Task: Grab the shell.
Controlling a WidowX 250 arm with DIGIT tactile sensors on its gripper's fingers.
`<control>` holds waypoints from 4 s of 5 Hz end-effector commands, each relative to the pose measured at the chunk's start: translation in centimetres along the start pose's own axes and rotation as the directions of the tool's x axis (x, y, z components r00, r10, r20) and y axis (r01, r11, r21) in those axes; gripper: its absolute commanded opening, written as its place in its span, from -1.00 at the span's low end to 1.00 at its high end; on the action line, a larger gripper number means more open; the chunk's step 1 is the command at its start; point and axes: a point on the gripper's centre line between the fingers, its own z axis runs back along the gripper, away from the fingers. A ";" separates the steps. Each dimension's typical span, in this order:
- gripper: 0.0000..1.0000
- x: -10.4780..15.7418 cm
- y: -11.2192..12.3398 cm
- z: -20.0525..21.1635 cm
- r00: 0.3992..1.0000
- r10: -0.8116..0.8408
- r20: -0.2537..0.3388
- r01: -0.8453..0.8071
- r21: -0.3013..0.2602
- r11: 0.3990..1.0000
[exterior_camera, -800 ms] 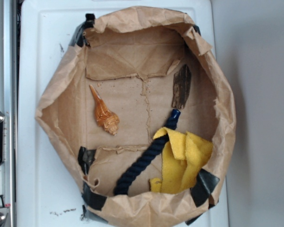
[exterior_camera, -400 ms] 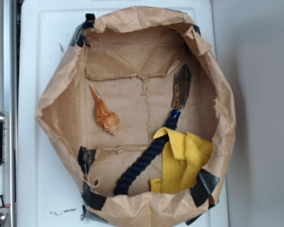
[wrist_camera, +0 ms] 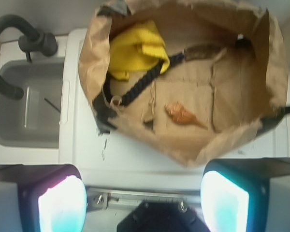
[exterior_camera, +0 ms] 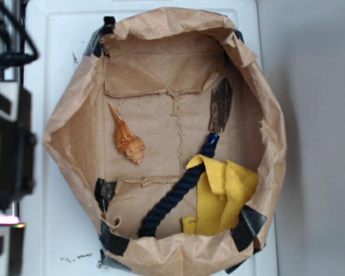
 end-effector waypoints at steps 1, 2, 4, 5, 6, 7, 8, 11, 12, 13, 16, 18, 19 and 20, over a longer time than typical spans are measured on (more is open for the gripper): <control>1.00 4.8 3.8 -2.3 0.957 -0.288 0.046 0.290 -0.065 0.955; 1.00 7.3 4.8 -4.6 0.924 -0.377 0.061 0.377 0.009 0.926; 1.00 6.8 4.7 -11.1 0.886 -0.462 -0.031 0.463 0.024 0.886; 1.00 6.8 4.7 -11.1 0.886 -0.462 -0.031 0.463 0.024 0.886; 1.00 6.8 4.7 -11.1 0.886 -0.462 -0.031 0.463 0.024 0.886; 1.00 6.8 4.7 -11.1 0.886 -0.462 -0.031 0.463 0.024 0.886; 1.00 7.2 5.1 -13.1 0.879 -0.476 -0.016 0.476 0.043 0.878; 1.00 8.9 4.9 -18.0 0.805 -0.592 -0.039 0.593 0.061 0.803; 1.00 8.3 4.7 -16.1 0.787 -0.617 -0.015 0.618 0.012 0.786; 1.00 8.4 5.1 -15.3 0.787 -0.617 -0.019 0.615 -0.058 0.786; 1.00 5.1 4.8 -17.1 0.739 -0.672 -0.052 0.671 -0.037 0.741; 1.00 3.3 4.7 -19.0 0.718 -0.690 -0.091 0.692 -0.006 0.722; 1.00 3.0 4.7 -20.8 0.720 -0.683 -0.125 0.689 0.004 0.725; 1.00 2.9 4.4 -22.2 0.734 -0.668 -0.125 0.675 0.024 0.737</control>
